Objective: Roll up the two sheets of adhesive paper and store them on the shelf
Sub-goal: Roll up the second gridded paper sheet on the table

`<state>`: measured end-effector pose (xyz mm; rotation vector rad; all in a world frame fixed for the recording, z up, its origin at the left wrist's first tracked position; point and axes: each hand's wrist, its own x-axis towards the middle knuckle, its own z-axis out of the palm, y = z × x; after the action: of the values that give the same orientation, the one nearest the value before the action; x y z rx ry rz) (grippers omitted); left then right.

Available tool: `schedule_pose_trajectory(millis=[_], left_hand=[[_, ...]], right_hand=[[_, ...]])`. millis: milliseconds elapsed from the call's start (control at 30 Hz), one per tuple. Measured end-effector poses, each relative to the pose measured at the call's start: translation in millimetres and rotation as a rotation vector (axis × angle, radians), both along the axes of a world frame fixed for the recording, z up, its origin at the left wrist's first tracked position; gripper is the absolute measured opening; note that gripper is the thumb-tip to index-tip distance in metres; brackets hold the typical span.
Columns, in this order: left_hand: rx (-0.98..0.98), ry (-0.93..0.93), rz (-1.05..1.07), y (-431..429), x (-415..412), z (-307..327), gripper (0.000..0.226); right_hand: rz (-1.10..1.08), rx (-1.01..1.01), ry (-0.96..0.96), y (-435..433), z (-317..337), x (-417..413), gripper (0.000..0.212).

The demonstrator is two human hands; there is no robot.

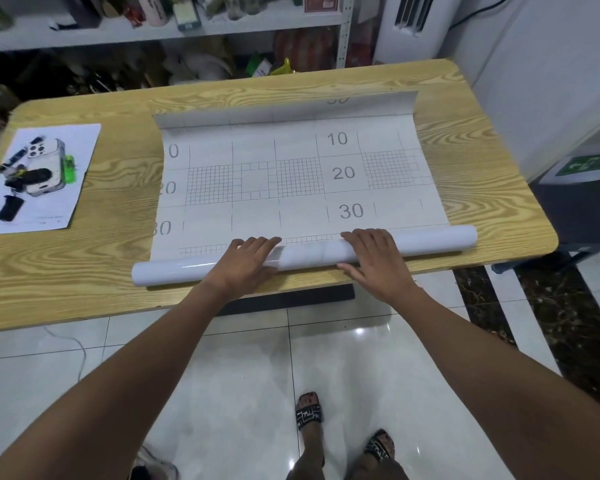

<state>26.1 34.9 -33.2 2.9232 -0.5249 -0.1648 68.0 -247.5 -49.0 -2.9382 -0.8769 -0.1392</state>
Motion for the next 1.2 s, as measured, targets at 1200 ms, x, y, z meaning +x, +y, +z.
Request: schedule_pose_trajectory(millis=[1200], left_hand=[[-0.036, -0.004, 0.025, 0.4, -4.3, 2.3, 0.053]], right_hand=[[-0.020, 0.039, 0.058, 10.6, 3.6, 7.8, 0.048]])
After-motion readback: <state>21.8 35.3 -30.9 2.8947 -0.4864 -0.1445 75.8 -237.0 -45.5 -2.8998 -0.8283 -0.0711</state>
